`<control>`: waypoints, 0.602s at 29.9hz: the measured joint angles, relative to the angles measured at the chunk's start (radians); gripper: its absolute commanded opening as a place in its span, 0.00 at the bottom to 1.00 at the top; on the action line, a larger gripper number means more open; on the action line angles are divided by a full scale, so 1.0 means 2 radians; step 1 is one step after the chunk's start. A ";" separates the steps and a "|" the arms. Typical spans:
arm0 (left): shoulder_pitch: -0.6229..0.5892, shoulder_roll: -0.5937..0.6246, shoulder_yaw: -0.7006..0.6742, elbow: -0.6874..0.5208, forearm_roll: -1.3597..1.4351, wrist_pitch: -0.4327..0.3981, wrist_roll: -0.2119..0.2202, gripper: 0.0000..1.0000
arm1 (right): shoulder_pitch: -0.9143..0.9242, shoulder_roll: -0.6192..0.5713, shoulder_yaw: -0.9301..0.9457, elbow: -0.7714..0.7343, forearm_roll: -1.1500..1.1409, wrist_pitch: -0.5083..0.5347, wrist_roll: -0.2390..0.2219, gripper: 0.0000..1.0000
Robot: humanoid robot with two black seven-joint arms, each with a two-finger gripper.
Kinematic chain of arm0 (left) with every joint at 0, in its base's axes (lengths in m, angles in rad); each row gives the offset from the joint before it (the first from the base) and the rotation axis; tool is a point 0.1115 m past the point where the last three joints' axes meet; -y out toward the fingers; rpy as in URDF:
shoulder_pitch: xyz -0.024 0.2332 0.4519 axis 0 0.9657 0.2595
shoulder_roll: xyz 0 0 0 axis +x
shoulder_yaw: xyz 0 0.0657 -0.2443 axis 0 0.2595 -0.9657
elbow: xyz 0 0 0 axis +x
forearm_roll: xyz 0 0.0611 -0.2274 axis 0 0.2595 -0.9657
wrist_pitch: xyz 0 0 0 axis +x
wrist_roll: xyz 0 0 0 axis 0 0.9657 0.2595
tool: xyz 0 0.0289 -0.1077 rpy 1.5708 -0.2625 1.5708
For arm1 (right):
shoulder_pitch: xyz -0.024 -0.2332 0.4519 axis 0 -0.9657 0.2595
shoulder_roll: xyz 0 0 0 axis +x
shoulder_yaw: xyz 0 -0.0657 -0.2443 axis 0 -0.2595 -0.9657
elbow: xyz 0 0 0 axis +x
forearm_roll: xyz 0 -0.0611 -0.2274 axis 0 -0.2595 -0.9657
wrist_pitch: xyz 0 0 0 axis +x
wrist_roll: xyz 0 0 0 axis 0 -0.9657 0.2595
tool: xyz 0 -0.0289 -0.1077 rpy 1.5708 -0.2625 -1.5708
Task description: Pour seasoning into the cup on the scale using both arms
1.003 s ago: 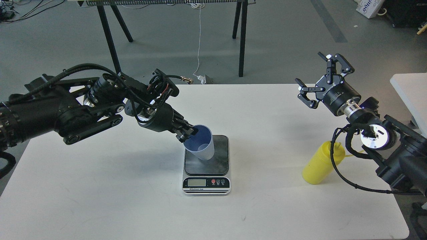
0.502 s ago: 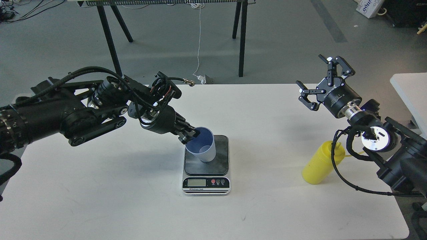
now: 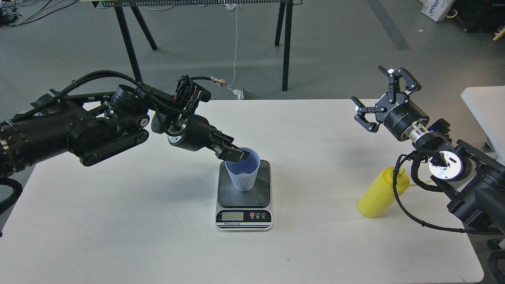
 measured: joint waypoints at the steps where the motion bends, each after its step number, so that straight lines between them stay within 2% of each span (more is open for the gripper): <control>1: -0.005 0.001 -0.001 0.005 -0.015 0.000 0.000 0.89 | 0.000 0.000 0.001 0.000 0.000 0.000 0.000 0.99; 7: -0.054 0.024 -0.005 0.046 -0.150 0.000 0.000 0.95 | 0.011 -0.008 0.020 0.013 0.001 0.000 -0.001 0.99; 11: -0.077 0.054 -0.005 0.076 -0.230 0.000 0.000 0.97 | 0.053 -0.040 0.019 0.045 0.001 0.000 -0.009 0.99; 15: -0.080 0.090 -0.007 0.096 -0.277 0.000 0.000 0.97 | 0.099 -0.075 0.018 0.065 0.010 -0.014 -0.035 0.99; 18: -0.077 0.108 -0.011 0.094 -0.304 0.000 0.000 0.97 | 0.129 -0.093 0.025 0.069 0.025 -0.055 -0.063 0.99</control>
